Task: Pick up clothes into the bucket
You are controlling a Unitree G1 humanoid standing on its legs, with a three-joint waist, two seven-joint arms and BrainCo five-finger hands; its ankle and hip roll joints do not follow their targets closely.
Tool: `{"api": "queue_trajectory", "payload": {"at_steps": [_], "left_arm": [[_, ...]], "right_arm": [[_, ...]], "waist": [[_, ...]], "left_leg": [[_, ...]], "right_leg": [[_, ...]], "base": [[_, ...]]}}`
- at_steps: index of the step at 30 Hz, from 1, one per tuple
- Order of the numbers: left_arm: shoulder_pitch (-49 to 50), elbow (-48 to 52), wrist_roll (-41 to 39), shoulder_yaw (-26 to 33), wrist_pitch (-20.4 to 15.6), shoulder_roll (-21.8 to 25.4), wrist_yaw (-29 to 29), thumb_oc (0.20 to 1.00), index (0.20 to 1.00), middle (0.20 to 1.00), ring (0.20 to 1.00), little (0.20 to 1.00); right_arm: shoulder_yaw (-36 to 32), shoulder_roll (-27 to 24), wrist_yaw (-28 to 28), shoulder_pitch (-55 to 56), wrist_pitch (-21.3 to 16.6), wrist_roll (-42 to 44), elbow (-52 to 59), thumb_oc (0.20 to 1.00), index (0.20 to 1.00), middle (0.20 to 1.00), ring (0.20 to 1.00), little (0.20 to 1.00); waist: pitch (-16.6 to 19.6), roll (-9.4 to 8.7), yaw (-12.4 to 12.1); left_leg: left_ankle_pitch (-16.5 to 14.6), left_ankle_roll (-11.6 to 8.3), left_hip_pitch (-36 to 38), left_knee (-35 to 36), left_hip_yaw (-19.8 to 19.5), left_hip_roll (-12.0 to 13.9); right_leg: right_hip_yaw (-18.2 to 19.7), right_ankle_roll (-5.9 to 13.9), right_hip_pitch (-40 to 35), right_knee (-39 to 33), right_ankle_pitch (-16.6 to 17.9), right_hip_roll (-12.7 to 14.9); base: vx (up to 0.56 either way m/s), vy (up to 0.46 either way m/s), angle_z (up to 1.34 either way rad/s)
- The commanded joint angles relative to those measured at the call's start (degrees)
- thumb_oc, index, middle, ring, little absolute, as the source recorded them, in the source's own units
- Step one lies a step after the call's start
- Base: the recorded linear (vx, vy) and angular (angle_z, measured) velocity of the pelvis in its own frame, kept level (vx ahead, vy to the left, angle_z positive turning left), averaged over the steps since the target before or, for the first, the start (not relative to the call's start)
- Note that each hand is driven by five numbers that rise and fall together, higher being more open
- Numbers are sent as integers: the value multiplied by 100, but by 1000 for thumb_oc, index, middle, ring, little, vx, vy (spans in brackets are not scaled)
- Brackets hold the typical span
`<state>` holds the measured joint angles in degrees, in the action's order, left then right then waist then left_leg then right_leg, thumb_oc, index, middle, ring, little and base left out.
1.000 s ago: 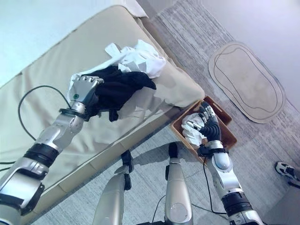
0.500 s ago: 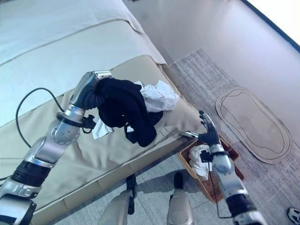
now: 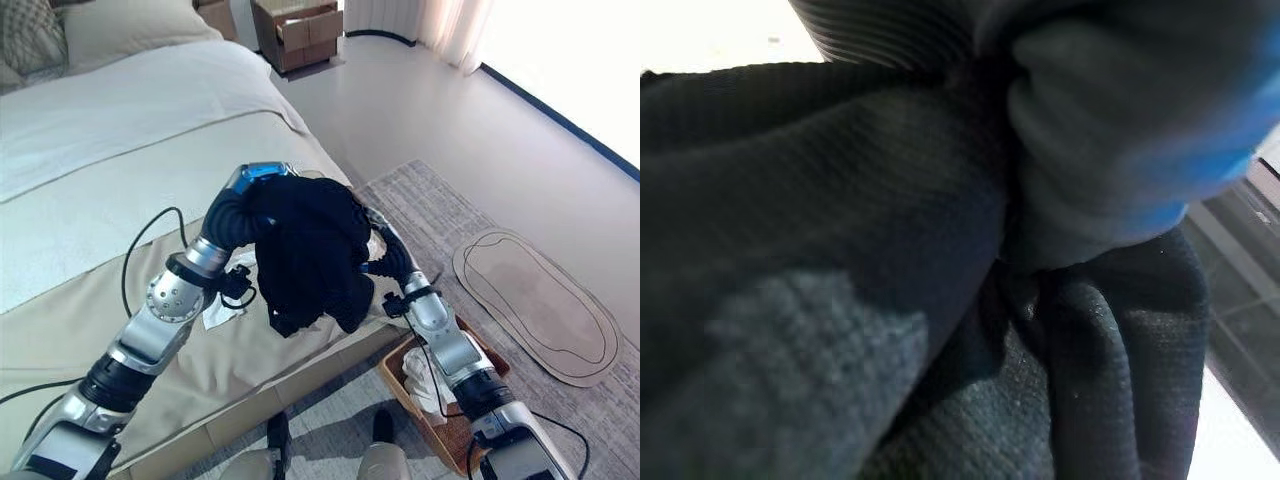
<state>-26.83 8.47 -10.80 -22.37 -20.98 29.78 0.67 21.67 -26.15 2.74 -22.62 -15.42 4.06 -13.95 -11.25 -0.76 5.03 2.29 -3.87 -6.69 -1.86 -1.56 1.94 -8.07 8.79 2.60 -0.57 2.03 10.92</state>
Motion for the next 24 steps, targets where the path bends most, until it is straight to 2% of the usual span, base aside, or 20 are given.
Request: {"api": "queue_trajectory", "payload": {"at_steps": [1, 7, 14, 15, 17, 24], "left_arm": [[-225, 375, -387, -5, -222, -126, -42, 200, 200, 200, 200, 200], [-189, 453, -327, -19, -162, -280, 32, 200, 200, 200, 200, 200], [-34, 289, -388, -121, -106, -436, 17, 200, 200, 200, 200, 200], [-18, 248, -390, -161, -97, -499, 17, 200, 200, 200, 200, 200], [-11, 234, -368, -184, -99, -527, 17, 200, 200, 200, 200, 200], [239, 89, -347, -78, -109, -506, -40, 200, 200, 200, 200, 200]], "right_arm": [[237, 63, -177, -427, -178, 200, 372, 1000, 1000, 1000, 1000, 1000], [371, 445, -334, -323, -101, 794, 470, 1000, 1000, 1000, 1000, 1000], [436, 645, -474, -209, -101, 1288, 481, 1000, 1000, 1000, 1000, 1000], [489, 680, -554, -223, -111, 1416, 479, 906, 906, 906, 906, 906], [508, 695, -610, -218, -125, 1498, 477, 200, 200, 200, 200, 200], [227, 739, -820, 253, -140, 2310, 206, 200, 200, 200, 200, 200]], "waist": [[426, -167, -126], [554, -172, -154], [612, -175, -157], [620, -182, -158], [631, -182, -158], [707, -190, -146]], "left_leg": [[-255, 101, 85, -160, 111, 12], [-242, 111, 192, -153, 134, 14], [-316, 125, 321, -107, 175, 14], [-320, 128, 335, -102, 187, 23], [-322, 130, 339, -102, 190, 24], [-343, 126, 397, -97, 178, 27]], "right_leg": [[-6, 50, 108, 162, 164, 14], [-14, 48, -4, 108, 197, 31], [-12, 78, -110, 86, 153, 34], [-18, 84, -120, 79, 151, 35], [-27, 86, -132, 76, 147, 38], [-53, 77, -206, 65, 120, 33]], "base": [[88, -25, 0], [27, -6, 0], [20, -2, 0], [45, -11, 2], [0, 0, 0], [0, 0, 0]]}}
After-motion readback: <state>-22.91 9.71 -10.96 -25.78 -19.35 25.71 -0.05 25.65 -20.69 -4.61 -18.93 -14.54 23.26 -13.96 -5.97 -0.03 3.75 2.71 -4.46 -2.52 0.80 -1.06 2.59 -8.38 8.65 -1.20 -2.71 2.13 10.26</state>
